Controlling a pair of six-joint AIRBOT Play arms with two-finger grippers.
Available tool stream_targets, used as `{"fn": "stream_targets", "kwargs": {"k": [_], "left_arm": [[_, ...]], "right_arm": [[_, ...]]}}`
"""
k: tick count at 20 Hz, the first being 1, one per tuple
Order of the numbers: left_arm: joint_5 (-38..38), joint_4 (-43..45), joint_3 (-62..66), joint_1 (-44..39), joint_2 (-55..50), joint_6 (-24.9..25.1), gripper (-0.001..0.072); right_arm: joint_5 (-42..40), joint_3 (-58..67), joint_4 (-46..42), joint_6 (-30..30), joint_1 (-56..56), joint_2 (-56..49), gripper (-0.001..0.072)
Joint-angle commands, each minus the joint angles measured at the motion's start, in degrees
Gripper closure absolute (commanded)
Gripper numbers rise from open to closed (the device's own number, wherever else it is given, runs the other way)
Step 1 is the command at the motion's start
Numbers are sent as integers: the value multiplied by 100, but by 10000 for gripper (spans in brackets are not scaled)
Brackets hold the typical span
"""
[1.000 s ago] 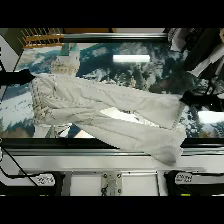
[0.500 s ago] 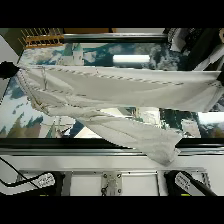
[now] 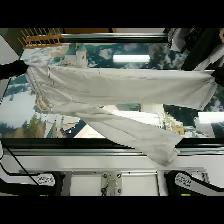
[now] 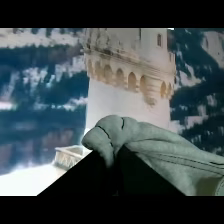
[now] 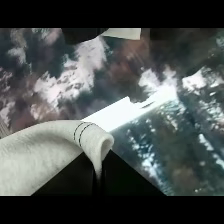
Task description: Fold the clothes and pants, and hang the long-sleeved shirts on hangers.
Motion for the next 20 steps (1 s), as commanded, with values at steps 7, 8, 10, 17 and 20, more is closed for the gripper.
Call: {"fn": "stream_targets", "kwargs": {"k": [7, 8, 10, 17, 20], "left_arm": [[1596, -44, 1274, -800, -1320, -166, 17], [1325, 4, 1467, -730, -1331, -164, 17], [640, 4, 1759, -503, -1266, -275, 17], [-2476, 2406, 798, 750, -632, -2653, 18], [-2188, 1932, -586, 1231, -358, -2903, 18]], "right_arm": [[-2369, 564, 933, 1228, 557, -1373, 72], [-2326, 564, 922, 1224, 538, -1272, 72], [-2037, 564, 837, 1008, 457, -929, 84], [785, 280, 713, -975, 365, 573, 134], [1429, -317, 717, -1097, 538, 1062, 133]]}}
